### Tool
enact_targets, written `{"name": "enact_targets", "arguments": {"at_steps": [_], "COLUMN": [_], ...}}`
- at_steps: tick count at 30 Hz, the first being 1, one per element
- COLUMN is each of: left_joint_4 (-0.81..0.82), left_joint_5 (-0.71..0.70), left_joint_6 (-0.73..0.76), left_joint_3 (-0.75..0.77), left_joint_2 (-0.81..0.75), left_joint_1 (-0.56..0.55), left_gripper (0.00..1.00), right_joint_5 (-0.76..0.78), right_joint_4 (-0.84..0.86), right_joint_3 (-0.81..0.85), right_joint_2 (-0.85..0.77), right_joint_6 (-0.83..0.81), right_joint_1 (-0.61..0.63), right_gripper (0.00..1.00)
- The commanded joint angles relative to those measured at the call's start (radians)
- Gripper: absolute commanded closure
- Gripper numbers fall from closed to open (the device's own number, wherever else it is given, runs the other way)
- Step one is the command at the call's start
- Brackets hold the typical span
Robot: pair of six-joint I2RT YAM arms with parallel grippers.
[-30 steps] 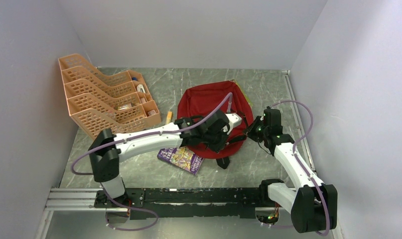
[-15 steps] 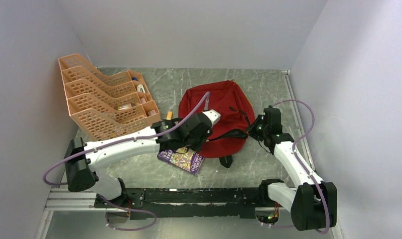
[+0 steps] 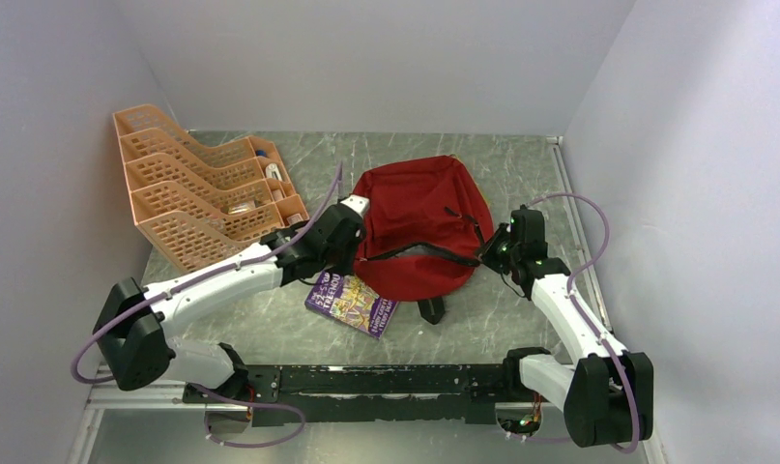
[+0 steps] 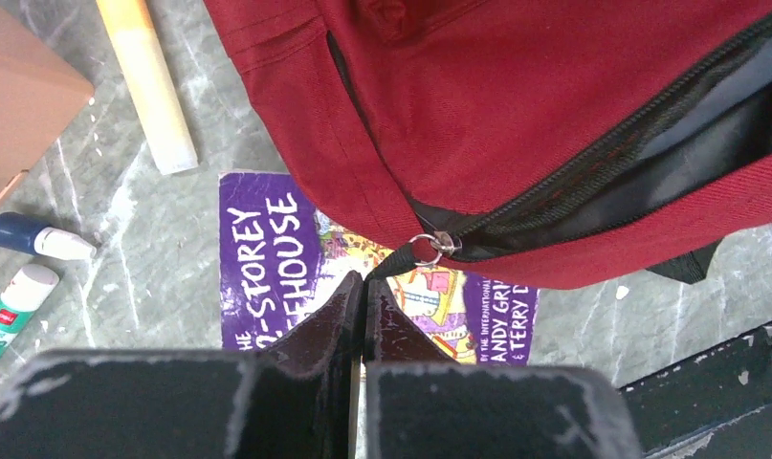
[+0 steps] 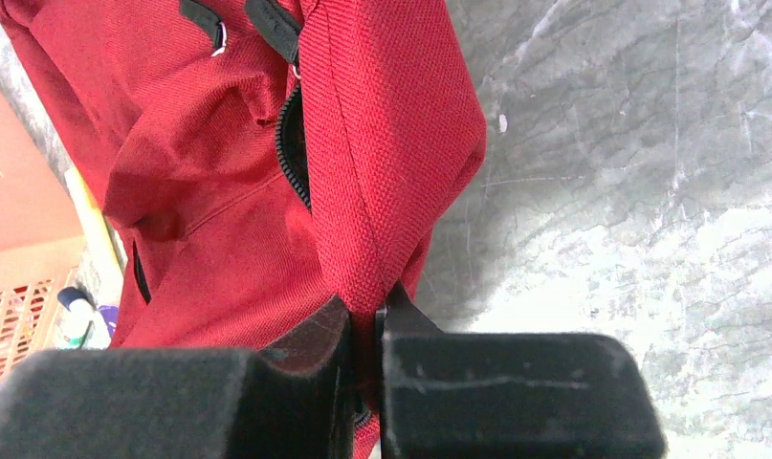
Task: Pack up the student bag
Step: Unzip the student bag at the center of the board.
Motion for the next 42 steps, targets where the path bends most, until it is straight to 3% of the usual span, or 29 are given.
{"name": "enact_targets", "arguments": {"at_steps": [1, 3, 7, 11, 14, 17, 21, 23, 32, 42], "left_joint_4": [-0.015, 0.017, 0.077, 0.149, 0.193, 0.230, 0.283, 0.298, 0.298, 0.291], "left_joint_5": [-0.017, 0.050, 0.186, 0.253, 0.296, 0.319, 0.335, 0.343, 0.344, 0.374], "left_joint_6": [0.077, 0.109, 0.149, 0.165, 0.175, 0.181, 0.176, 0.175, 0.167, 0.144], "left_joint_3": [-0.030, -0.026, -0.044, -0.098, -0.129, -0.156, -0.187, -0.188, -0.178, -0.178], "left_joint_2": [0.015, 0.033, 0.022, -0.043, -0.087, -0.118, -0.139, -0.140, -0.125, -0.118], "left_joint_1": [0.054, 0.054, 0.049, 0.042, 0.040, 0.041, 0.041, 0.041, 0.041, 0.041], "left_gripper": [0.95, 0.95, 0.95, 0.95, 0.95, 0.95, 0.95, 0.95, 0.95, 0.95], "right_joint_5": [0.144, 0.110, 0.058, 0.007, 0.002, -0.151, -0.423, -0.474, -0.288, -0.233], "right_joint_4": [-0.015, -0.041, -0.111, -0.151, -0.186, -0.159, -0.065, -0.050, -0.120, -0.010], "right_joint_3": [0.035, 0.053, 0.082, 0.108, 0.181, 0.228, 0.225, 0.233, 0.332, 0.233], "right_joint_2": [-0.027, -0.043, -0.110, -0.218, -0.277, -0.295, -0.259, -0.246, -0.132, -0.167], "right_joint_6": [-0.047, -0.067, -0.070, -0.062, -0.093, -0.161, -0.185, -0.248, -0.465, -0.818], "right_joint_1": [-0.037, -0.038, -0.038, -0.037, -0.037, -0.031, 0.000, 0.041, 0.475, 0.705], "right_gripper": [1.00, 0.95, 0.66, 0.44, 0.36, 0.35, 0.43, 0.43, 0.41, 0.42]}}
